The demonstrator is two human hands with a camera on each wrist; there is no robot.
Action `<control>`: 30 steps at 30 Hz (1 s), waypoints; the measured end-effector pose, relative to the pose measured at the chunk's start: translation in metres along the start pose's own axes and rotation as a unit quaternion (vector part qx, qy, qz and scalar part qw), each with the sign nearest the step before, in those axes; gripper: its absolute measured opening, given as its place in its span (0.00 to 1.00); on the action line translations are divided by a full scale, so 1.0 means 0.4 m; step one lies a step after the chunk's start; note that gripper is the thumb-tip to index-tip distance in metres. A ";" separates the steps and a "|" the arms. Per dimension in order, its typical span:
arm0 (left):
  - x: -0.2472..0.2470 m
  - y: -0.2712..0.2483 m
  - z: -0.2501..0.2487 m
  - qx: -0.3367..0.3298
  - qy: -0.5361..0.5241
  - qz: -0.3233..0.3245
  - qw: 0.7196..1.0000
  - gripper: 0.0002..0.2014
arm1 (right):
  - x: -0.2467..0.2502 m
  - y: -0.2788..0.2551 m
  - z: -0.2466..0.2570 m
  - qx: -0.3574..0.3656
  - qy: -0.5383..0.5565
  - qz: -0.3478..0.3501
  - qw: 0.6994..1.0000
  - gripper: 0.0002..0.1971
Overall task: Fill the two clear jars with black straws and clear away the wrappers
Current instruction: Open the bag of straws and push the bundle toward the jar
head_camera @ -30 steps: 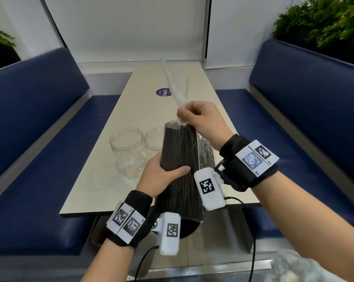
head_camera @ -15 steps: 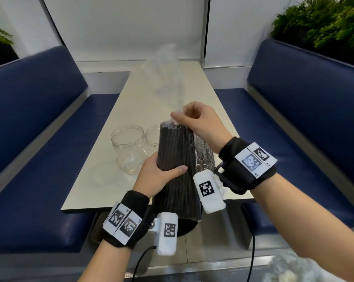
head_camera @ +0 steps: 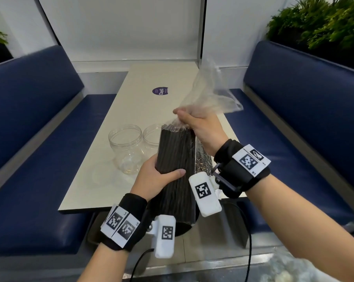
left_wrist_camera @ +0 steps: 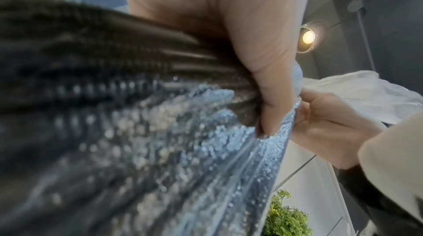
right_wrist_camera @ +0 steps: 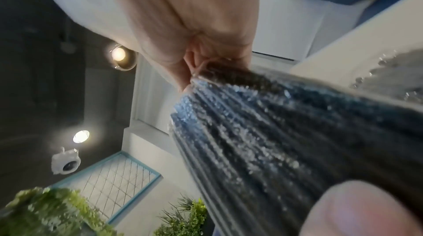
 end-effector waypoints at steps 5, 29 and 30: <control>0.025 0.004 0.002 -0.006 -0.010 -0.029 1.000 0.17 | -0.012 -0.006 -0.019 -0.054 0.011 0.015 0.998 0.09; 0.103 0.009 -0.001 -0.021 0.011 -0.038 0.999 0.19 | -0.081 0.044 0.044 0.006 0.053 0.019 0.998 0.13; 0.111 0.010 -0.002 -0.023 0.004 -0.047 0.999 0.19 | -0.097 0.048 0.051 0.008 0.019 0.048 0.999 0.11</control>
Point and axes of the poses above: each hand's wrist, its own y-axis towards the middle knuckle, its own x-axis out of the back of the hand, z = x × y, the point moved 8 cm from there along y, towards the middle knuckle, and after that the axes turned 6 degrees about z, right-handed, at the moved point
